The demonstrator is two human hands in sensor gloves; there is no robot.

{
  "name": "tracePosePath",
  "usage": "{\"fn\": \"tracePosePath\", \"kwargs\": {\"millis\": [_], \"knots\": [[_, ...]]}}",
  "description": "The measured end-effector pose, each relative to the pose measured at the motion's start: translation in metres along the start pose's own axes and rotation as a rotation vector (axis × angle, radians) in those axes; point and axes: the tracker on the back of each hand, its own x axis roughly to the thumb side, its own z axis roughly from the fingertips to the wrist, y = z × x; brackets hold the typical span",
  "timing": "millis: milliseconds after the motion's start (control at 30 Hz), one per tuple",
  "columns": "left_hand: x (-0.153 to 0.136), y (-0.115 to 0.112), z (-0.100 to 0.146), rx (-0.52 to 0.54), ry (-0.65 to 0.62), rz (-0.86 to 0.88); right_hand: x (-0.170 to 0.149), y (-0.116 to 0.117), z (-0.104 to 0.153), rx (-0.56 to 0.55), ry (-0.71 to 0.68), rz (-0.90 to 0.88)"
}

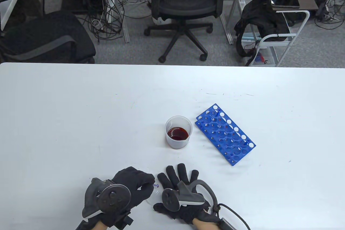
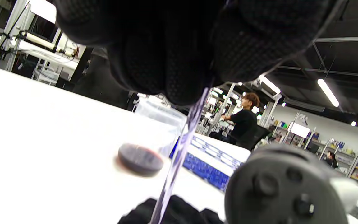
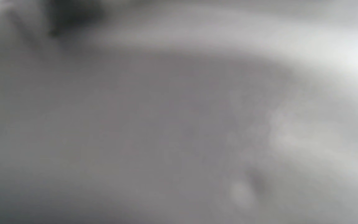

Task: Dip glass rod and spread liquid on culture dish

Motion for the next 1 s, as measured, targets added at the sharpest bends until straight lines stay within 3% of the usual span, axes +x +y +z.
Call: {"fn": "tracePosePath", "kwargs": {"millis": [367,667,1000], "knots": [[-0.007,-0.022,-0.002,-0.086,0.02,-0.059,0.0,0.0,0.0,0.0,0.0,-0.001],[-0.013,-0.023,-0.004,-0.155,0.026,0.027,0.0,0.001,0.0,0.0,-0.001,-0.001],[-0.003,-0.028,-0.003,-0.095,0.019,-0.004,0.0,0.001,0.0,0.001,-0.001,-0.001]]}}
